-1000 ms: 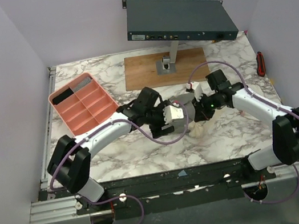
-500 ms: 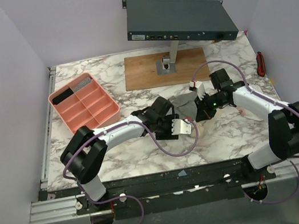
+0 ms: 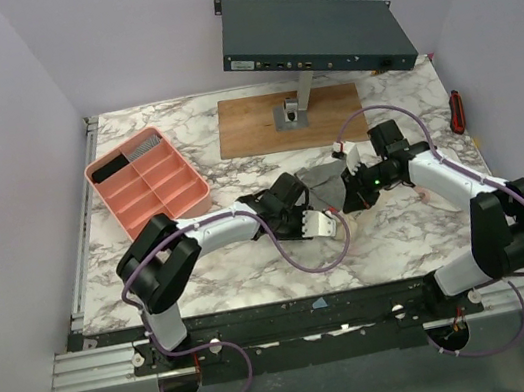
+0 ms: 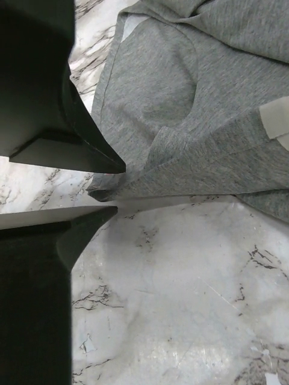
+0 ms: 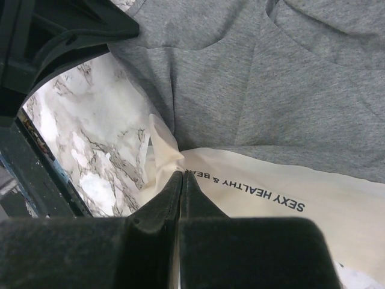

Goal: Roll the underwear
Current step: Flatten out the underwear at the center of the board, then fold the underwear at the center of the board.

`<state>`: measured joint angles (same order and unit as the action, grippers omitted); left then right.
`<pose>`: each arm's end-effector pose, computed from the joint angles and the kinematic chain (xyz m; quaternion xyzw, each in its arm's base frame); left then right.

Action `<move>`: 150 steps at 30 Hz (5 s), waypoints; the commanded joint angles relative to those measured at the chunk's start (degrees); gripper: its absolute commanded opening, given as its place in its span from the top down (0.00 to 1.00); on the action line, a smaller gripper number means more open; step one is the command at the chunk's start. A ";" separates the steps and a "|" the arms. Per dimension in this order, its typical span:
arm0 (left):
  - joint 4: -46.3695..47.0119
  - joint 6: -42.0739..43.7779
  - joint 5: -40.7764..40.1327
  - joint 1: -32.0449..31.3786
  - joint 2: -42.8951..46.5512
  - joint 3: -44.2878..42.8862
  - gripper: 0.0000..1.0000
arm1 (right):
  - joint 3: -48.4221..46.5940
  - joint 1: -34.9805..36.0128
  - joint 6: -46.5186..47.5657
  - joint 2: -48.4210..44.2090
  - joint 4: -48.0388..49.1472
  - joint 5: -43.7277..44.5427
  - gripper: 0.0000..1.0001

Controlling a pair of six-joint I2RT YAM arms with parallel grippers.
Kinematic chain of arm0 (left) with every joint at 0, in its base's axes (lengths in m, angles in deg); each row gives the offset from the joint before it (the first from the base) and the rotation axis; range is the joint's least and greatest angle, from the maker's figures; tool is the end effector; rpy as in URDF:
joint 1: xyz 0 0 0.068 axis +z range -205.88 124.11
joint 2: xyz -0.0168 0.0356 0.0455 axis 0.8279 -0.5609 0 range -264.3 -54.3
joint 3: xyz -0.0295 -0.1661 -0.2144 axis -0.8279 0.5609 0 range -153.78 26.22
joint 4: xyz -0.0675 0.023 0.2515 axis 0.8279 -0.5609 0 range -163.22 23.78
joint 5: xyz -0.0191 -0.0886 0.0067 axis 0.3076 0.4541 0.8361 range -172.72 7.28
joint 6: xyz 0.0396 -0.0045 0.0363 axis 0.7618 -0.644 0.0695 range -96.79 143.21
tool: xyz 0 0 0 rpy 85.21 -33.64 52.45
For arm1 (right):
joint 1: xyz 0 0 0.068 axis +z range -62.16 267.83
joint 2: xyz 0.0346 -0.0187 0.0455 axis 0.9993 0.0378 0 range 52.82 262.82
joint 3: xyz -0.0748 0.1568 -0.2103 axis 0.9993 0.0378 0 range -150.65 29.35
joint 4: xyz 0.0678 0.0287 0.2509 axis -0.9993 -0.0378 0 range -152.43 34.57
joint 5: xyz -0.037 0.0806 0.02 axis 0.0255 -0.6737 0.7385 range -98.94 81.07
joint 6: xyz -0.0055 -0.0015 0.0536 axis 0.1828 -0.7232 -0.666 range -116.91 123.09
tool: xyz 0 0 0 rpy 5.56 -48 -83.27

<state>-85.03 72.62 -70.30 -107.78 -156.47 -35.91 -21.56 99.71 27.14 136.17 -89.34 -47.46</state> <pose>0.2149 -0.2865 0.1669 0.7590 0.5847 -0.1100 0.2645 0.2590 0.0771 0.2016 -0.3493 0.8581 0.3005 0.2267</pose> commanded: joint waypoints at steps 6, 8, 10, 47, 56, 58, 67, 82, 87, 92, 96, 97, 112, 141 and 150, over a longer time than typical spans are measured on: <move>2.48 -2.01 -5.01 -0.27 -0.84 -0.62 1.00 | -1.37 -0.62 0.89 -1.28 -2.65 -3.25 0.99; 1.60 -3.28 -4.60 0.17 0.35 -1.13 1.00 | -2.16 -0.59 1.33 -1.74 -3.93 -3.94 0.99; -1.06 -5.30 -3.77 0.79 1.54 -2.87 1.00 | -3.47 -0.55 1.97 -2.41 -5.40 -4.63 0.99; -43.09 -13.82 -18.39 16.21 -9.60 -71.85 1.00 | -54.98 -0.54 1.85 10.19 -8.65 5.07 0.99; -37.88 -14.05 -18.48 15.99 -2.77 -63.80 1.00 | -54.15 -0.55 5.42 8.49 -8.19 3.71 0.99; -33.99 -13.96 -18.16 14.81 1.93 -53.82 1.00 | -48.85 -0.55 6.91 5.44 -7.30 2.23 0.99; -25.64 -18.02 -18.72 4.02 17.24 -16.58 1.00 | -21.34 0.80 10.23 -8.40 -8.19 -6.64 0.99; -28.46 -26.82 -8.66 -10.48 16.30 -4.27 1.00 | -0.32 3.21 13.05 -16.54 -15.59 -9.39 0.99; -29.96 -26.67 -4.96 -13.30 13.31 -4.02 1.00 | -0.07 3.19 16.49 -16.51 -18.49 -7.76 0.99; -30.51 -26.32 -2.97 -15.04 11.03 -4.14 1.00 | 1.44 3.23 20.34 -17.14 -21.98 -3.22 0.99; -30.67 -26.34 -2.66 -15.43 9.53 -4.25 1.00 | 3.67 3.24 20.78 -18.41 -21.50 -1.79 0.99; -30.67 -26.14 -2.75 -15.43 9.49 -4.23 1.00 | 4.04 3.19 20.86 -18.48 -21.38 -1.44 0.99; -28.61 -20.87 -6.66 -8.22 12.38 -6.48 1.00 | 3.38 3.19 12.08 -18.30 -13.53 4.69 0.99; -38.67 -28.35 24.17 11.27 -8.45 -27.05 1.00 | 3.73 3.25 5.29 -14.07 -1.26 -3.95 0.58; -44.43 -31.84 32.27 15.98 -21.58 -39.89 1.00 | 3.86 4.26 4.05 -11.22 1.63 -8.40 0.40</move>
<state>-124.48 42.85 -45.05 -92.59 -173.58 -71.71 -16.36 102.91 32.91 123.82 -91.07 -52.55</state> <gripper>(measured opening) 0.006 0.576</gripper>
